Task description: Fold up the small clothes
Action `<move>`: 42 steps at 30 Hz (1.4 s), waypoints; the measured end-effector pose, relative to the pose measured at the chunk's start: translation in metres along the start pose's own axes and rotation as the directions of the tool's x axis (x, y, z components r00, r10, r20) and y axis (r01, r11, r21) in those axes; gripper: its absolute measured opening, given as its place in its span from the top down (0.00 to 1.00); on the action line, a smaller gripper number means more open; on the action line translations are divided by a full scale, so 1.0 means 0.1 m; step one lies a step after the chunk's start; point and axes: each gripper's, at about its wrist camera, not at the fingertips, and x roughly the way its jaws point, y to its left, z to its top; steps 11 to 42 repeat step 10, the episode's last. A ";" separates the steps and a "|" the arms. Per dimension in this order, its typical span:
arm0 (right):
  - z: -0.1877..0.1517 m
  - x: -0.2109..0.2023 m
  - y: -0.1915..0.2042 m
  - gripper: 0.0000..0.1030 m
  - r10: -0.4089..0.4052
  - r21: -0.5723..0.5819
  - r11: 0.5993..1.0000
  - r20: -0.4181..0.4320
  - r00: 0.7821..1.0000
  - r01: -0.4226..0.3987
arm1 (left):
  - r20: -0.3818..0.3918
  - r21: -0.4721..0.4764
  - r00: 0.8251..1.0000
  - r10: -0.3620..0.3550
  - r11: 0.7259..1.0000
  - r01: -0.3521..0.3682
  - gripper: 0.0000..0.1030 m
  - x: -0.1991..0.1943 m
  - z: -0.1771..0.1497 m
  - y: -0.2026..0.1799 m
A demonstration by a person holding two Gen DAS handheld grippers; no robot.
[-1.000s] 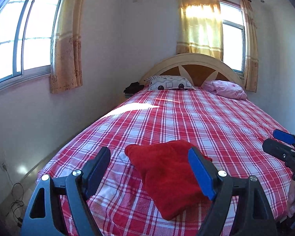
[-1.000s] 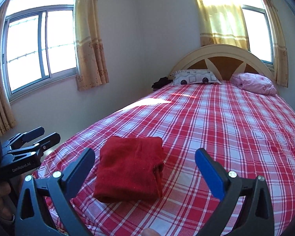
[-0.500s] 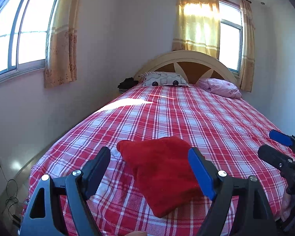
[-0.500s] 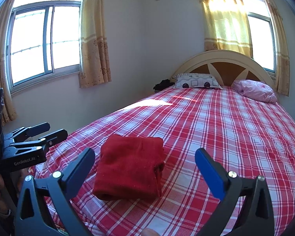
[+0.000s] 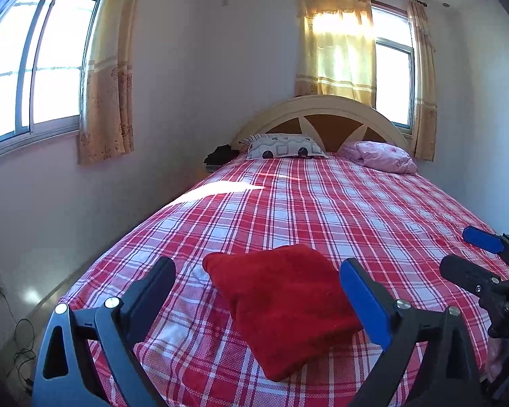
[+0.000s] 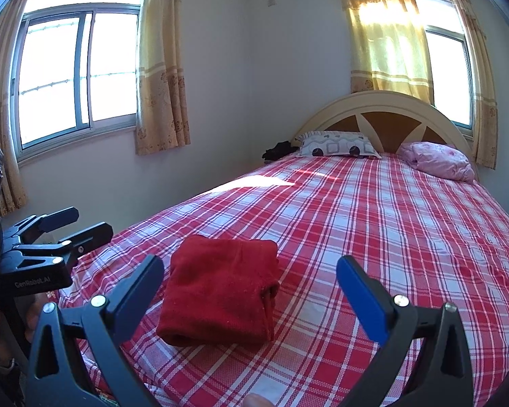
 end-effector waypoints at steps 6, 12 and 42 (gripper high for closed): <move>-0.03 0.04 0.04 0.00 0.002 -0.013 1.000 -0.015 1.000 -0.002 | 0.030 -0.015 1.000 -0.001 1.000 0.001 0.05 -0.03 -0.02 0.03; -0.05 0.05 0.06 0.00 0.000 -0.022 1.000 -0.017 1.000 0.000 | 0.045 -0.011 0.999 -0.009 1.000 0.010 0.05 -0.04 -0.02 0.04; -0.05 0.05 0.06 0.00 0.000 -0.022 1.000 -0.017 1.000 0.000 | 0.045 -0.011 0.999 -0.009 1.000 0.010 0.05 -0.04 -0.02 0.04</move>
